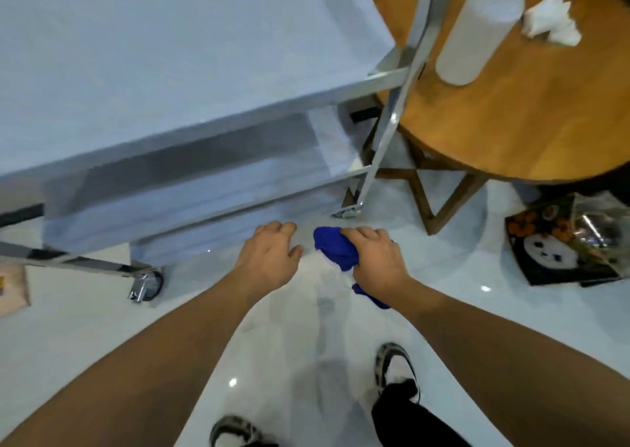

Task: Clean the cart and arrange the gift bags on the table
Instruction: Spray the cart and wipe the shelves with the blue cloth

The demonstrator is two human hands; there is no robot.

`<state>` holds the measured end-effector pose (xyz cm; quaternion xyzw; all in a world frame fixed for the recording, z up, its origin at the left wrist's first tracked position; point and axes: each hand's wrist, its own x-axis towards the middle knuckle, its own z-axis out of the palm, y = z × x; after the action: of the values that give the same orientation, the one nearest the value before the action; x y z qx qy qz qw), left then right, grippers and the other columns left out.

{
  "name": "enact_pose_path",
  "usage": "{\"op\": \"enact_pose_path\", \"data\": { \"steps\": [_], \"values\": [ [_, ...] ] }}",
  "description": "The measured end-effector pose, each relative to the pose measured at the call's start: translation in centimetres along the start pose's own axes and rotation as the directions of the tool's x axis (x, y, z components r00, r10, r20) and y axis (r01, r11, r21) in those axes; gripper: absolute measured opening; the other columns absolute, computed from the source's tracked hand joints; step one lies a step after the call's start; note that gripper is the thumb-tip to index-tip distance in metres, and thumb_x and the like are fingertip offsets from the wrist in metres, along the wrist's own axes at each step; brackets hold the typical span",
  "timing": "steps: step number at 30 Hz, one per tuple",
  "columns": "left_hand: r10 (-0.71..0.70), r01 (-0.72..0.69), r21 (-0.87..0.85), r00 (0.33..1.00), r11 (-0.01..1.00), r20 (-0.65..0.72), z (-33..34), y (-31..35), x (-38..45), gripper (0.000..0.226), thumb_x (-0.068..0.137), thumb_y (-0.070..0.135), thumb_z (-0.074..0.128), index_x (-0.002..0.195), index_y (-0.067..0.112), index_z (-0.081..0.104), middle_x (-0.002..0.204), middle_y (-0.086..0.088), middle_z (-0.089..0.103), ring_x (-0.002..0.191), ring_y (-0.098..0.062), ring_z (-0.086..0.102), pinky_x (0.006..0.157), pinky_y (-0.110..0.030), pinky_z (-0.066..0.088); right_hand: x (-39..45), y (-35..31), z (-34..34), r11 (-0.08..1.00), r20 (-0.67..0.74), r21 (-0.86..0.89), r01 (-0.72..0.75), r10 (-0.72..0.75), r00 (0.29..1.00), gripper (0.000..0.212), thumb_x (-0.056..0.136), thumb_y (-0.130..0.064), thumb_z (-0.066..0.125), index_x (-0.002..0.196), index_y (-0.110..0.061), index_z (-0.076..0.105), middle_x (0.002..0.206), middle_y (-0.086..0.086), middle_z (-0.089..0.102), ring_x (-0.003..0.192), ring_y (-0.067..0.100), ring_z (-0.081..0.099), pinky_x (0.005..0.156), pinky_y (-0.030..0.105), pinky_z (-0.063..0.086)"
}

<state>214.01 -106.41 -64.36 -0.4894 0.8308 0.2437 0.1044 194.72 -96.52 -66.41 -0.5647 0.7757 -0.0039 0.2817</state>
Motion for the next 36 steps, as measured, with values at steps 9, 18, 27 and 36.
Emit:
{"op": "enact_pose_path", "data": {
  "steps": [9,18,27,36],
  "values": [
    [0.059,-0.060,0.155,0.998,0.986,0.014,-21.3,17.2,-11.9,0.046,0.103,0.040,0.047,0.143,0.018,0.048,0.140,-0.007,0.053,0.127,-0.026,0.048,0.102,-0.038,0.043,-16.5,0.5,-24.0,0.986,-0.143,0.163,-0.043,0.067,0.987,0.072,0.084,-0.005,0.056,0.149,-0.032,0.040,0.143,-0.007,0.049,0.126,0.023,0.042,0.096,0.035,0.038],
    [0.296,-0.267,0.187,0.944,0.945,-0.148,-30.2,35.0,-8.7,0.043,0.099,0.040,0.052,0.136,0.017,0.052,0.128,-0.006,0.055,0.121,-0.031,0.050,0.095,-0.045,0.047,-20.4,7.7,-38.0,0.980,-0.399,0.183,-0.076,0.144,0.906,0.067,0.083,-0.012,0.061,0.145,-0.033,0.044,0.141,-0.011,0.050,0.127,0.022,0.040,0.099,0.042,0.040],
    [0.428,-0.403,0.227,0.901,0.887,-0.074,-30.1,42.5,-1.1,0.052,0.101,0.043,0.050,0.147,0.021,0.043,0.142,-0.004,0.050,0.131,-0.027,0.044,0.105,-0.045,0.043,-17.9,14.3,-41.6,0.942,-0.407,0.256,-0.215,0.307,0.860,0.066,0.085,-0.011,0.064,0.143,-0.034,0.044,0.139,-0.010,0.052,0.128,0.019,0.040,0.100,0.040,0.037],
    [0.414,-0.419,0.191,0.908,0.888,0.072,-25.7,45.0,8.9,0.046,0.102,0.042,0.049,0.143,0.021,0.046,0.139,-0.004,0.049,0.129,-0.026,0.044,0.103,-0.044,0.044,-11.1,20.1,-42.3,0.897,-0.260,0.221,-0.383,0.433,0.863,0.060,0.085,-0.013,0.061,0.138,-0.036,0.047,0.132,-0.009,0.057,0.124,0.021,0.041,0.097,0.044,0.042]
  ]
}}
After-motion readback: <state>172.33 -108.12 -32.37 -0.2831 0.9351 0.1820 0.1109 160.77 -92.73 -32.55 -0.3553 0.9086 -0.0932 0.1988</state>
